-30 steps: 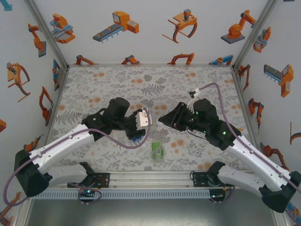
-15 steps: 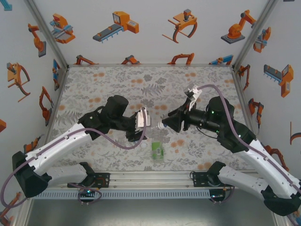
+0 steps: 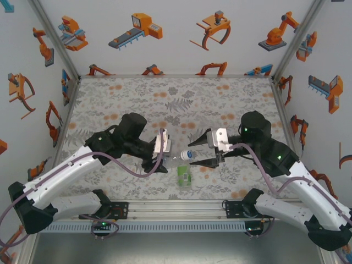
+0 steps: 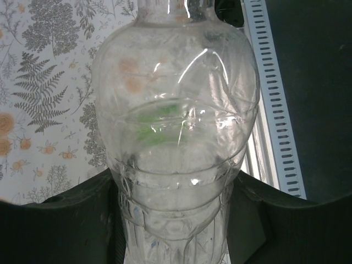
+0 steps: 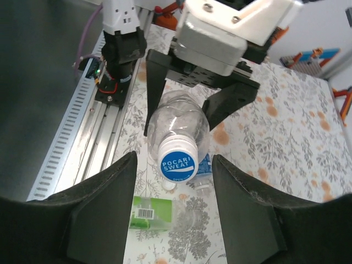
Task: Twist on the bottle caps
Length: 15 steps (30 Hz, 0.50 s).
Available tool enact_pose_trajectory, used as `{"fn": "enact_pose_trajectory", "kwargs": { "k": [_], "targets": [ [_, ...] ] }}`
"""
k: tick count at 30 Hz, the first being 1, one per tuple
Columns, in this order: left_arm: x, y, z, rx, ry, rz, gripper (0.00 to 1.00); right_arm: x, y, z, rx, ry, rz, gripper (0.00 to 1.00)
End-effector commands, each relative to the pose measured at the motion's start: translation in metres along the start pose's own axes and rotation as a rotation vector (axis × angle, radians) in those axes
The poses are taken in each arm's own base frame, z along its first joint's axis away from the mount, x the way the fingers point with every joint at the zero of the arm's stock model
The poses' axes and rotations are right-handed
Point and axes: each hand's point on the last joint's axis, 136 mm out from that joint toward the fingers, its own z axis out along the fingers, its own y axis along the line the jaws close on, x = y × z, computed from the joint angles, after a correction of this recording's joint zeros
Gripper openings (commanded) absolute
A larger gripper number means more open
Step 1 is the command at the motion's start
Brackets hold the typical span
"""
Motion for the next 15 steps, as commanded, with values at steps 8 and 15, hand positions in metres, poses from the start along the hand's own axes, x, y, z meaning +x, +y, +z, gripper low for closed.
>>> {"fn": "enact_pose_trajectory", "kwargs": {
  "k": [8, 15],
  "targets": [
    [-0.012, -0.013, -0.009, 0.042, -0.029, 0.010, 0.00, -0.001, 0.010, 0.008, -0.094, -0.051, -0.082, 0.45],
    [-0.011, -0.012, -0.007, 0.043, -0.024, 0.009, 0.00, 0.006, 0.009, 0.011, -0.099, -0.038, -0.065, 0.41]
  ]
}}
